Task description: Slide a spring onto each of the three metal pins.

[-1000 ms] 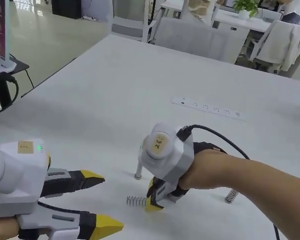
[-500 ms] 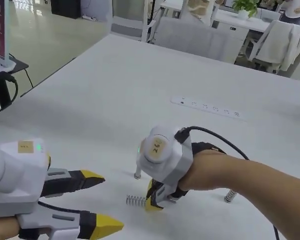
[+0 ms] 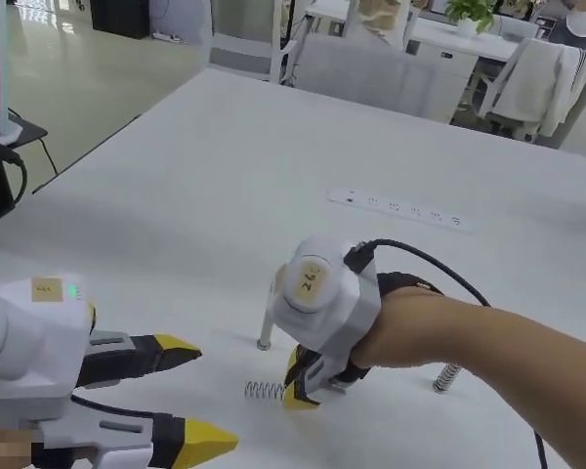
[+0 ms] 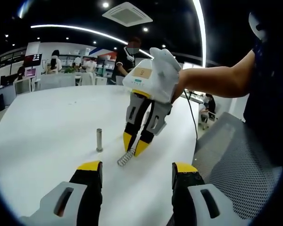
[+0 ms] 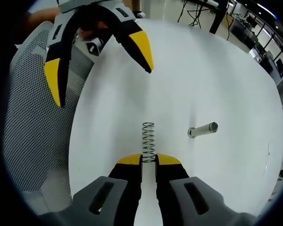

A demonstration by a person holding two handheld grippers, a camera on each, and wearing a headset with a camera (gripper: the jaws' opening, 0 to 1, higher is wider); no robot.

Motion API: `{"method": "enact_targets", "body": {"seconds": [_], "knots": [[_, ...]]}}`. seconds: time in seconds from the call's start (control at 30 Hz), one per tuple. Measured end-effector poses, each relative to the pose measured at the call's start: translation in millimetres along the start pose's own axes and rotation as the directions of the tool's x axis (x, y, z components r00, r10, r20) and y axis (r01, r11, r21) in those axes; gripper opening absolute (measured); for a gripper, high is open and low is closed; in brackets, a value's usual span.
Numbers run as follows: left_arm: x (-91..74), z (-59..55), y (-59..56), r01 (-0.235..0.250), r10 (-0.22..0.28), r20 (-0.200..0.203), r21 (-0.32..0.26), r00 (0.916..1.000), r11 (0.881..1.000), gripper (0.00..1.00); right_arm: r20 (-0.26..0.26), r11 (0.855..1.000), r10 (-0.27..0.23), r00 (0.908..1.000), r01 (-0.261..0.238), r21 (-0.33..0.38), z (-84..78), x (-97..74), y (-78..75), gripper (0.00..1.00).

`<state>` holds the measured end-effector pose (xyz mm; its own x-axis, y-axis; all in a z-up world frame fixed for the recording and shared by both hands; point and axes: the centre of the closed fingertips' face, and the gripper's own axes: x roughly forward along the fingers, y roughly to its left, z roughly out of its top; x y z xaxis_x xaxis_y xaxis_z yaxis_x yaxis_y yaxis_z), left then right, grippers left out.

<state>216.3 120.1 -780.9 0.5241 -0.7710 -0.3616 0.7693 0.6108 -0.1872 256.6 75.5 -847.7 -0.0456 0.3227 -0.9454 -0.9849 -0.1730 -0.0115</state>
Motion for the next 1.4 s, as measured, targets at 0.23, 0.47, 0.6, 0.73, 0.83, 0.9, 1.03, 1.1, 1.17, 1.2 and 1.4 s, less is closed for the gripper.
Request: {"method": "enact_targets", "body": {"seconds": [0.23, 0.47, 0.6, 0.73, 0.83, 0.9, 1.03, 1.1, 1.17, 1.2, 1.4], "knots": [[4.6, 3.6, -2.4, 0.019, -0.019, -0.003, 0.015, 0.9998, 1.000, 0.53, 0.022, 1.000, 0.011, 0.9997, -0.011, -0.002, 1.8, -14.6, 7.9, 0.08], [10.4, 8.4, -7.3, 0.040, -0.040, 0.000, 0.039, 0.9992, 0.998, 0.50, 0.027, 1.000, 0.007, 0.9996, -0.007, -0.018, 4.3, -33.4, 16.8, 0.08], [12.1, 10.0, -9.6, 0.049, -0.049, 0.000, 0.050, 0.9988, 0.998, 0.47, 0.041, 0.999, 0.011, 0.9991, -0.010, -0.031, 10.3, -42.5, 22.4, 0.08], [13.0, 11.2, -12.1, 0.057, -0.057, -0.005, 0.067, 0.9984, 0.996, 0.44, 0.041, 0.998, 0.006, 0.9991, -0.004, -0.056, 15.0, -48.9, 27.0, 0.08], [13.2, 11.8, -12.3, 0.059, -0.059, -0.005, 0.077, 0.9983, 0.995, 0.41, 0.043, 0.998, 0.010, 0.9990, -0.007, -0.068, 17.8, -51.5, 31.2, 0.08], [13.4, 13.2, -14.4, 0.065, -0.065, -0.003, 0.085, 0.9979, 0.994, 0.39, 0.041, 0.997, 0.014, 0.9991, -0.010, -0.078, 18.9, -52.6, 34.4, 0.08], [14.4, 14.3, -17.9, 0.076, -0.076, 0.000, 0.102, 0.9971, 0.992, 0.34, 0.038, 0.996, 0.014, 0.9992, -0.010, -0.085, 19.2, -54.1, 36.1, 0.08], [14.8, 15.1, -19.6, 0.081, -0.081, 0.002, 0.109, 0.9967, 0.991, 0.31, 0.038, 0.996, 0.014, 0.9992, -0.011, -0.087, 19.4, -55.4, 37.1, 0.08], [15.2, 16.0, -21.6, 0.087, -0.088, 0.004, 0.117, 0.9961, 0.989, 0.29, 0.037, 0.996, 0.014, 0.9992, -0.010, -0.091, 19.3, -56.5, 38.5, 0.08], [15.5, 16.3, -22.5, 0.091, -0.092, 0.005, 0.120, 0.9958, 0.989, 0.28, 0.037, 0.996, 0.016, 0.9992, -0.012, -0.093, 19.3, -57.1, 39.7, 0.08], [17.1, 17.9, -26.7, 0.110, -0.111, 0.005, 0.132, 0.9938, 0.985, 0.23, 0.040, 0.995, 0.018, 0.9990, -0.013, -0.103, 20.5, -59.2, 41.1, 0.08]]}}
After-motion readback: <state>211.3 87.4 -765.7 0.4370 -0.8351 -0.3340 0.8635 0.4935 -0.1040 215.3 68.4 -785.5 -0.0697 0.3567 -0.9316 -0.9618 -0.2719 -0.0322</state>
